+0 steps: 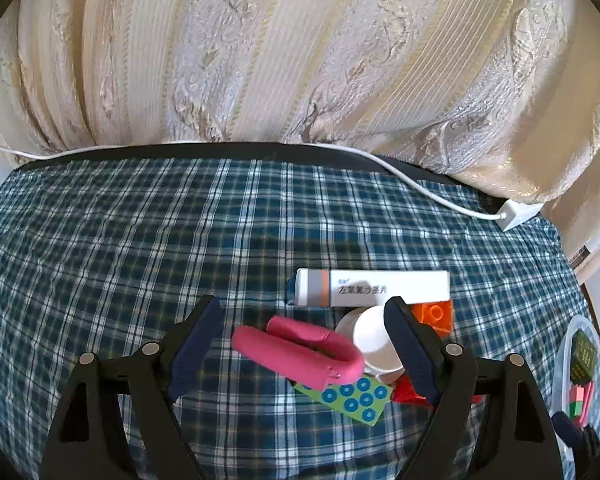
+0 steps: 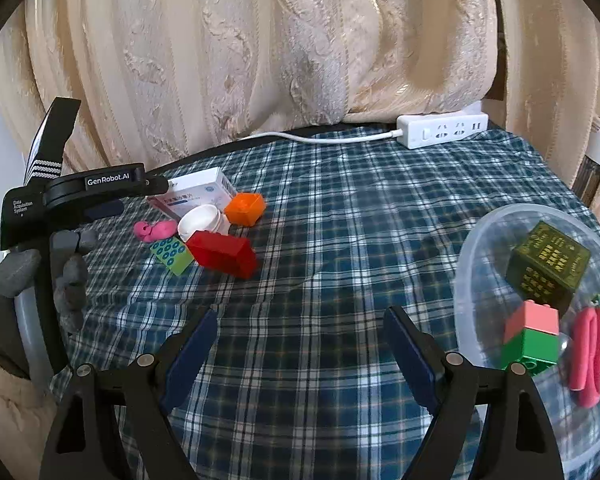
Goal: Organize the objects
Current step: 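Move the left gripper to the other pink foam tube and grasp it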
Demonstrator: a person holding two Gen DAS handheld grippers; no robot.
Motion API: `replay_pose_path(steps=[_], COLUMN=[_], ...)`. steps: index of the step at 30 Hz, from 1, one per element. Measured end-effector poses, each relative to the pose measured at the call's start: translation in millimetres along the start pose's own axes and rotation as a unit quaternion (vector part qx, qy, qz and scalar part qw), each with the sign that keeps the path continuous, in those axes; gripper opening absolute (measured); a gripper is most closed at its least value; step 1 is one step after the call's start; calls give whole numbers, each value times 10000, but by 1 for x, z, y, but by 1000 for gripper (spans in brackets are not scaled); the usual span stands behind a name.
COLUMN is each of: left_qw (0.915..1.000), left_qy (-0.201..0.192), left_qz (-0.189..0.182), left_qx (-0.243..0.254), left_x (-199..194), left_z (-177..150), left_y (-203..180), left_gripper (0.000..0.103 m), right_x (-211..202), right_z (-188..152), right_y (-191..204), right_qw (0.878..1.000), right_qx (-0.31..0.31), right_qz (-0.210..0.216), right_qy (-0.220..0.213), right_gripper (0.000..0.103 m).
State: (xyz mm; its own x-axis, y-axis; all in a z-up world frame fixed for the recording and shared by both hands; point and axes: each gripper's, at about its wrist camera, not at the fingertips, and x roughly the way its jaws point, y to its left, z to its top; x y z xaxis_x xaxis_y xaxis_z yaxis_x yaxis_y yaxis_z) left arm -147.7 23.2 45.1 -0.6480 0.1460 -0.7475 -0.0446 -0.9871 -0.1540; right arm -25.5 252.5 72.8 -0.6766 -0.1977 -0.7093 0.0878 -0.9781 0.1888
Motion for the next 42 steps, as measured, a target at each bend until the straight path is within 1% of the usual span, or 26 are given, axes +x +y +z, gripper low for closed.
replay_pose_path(steps=[9, 13, 20, 22, 24, 25, 30, 32, 35, 42], left_qw=[9998, 9996, 9990, 9989, 9988, 9988, 9973, 9967, 9966, 9982], left_qy=[181, 298, 433, 445, 431, 422, 409, 410, 381, 310], left_qz=[28, -6, 74, 143, 196, 234, 586, 645, 646, 505], left_qx=[34, 29, 74, 101, 78, 49, -176, -276, -328, -130], left_x=[3, 6, 12, 10, 7, 5, -7, -10, -13, -6], left_z=[-11, -16, -22, -24, -27, -29, -36, -39, -40, -32], left_y=[7, 6, 3, 5, 12, 16, 40, 46, 49, 29], left_gripper=[85, 85, 85, 85, 90, 91, 91, 91, 91, 91], right_x=[10, 10, 8, 8, 7, 7, 6, 7, 6, 3], right_z=[-2, -3, -4, -5, -5, -5, -7, -7, -8, -9], right_y=[10, 10, 7, 6, 5, 5, 3, 4, 4, 2], right_qw=[9999, 9999, 9999, 9999, 9999, 9998, 9996, 9995, 9994, 9995], right_qx=[-74, -44, 22, 40, 59, 69, 132, 139, 131, 178], right_qz=[84, 99, 106, 119, 142, 156, 242, 279, 309, 251], right_qy=[100, 104, 71, 61, 42, 31, 22, 30, 13, -2], right_gripper=[88, 88, 88, 88, 88, 88, 88, 88, 88, 88])
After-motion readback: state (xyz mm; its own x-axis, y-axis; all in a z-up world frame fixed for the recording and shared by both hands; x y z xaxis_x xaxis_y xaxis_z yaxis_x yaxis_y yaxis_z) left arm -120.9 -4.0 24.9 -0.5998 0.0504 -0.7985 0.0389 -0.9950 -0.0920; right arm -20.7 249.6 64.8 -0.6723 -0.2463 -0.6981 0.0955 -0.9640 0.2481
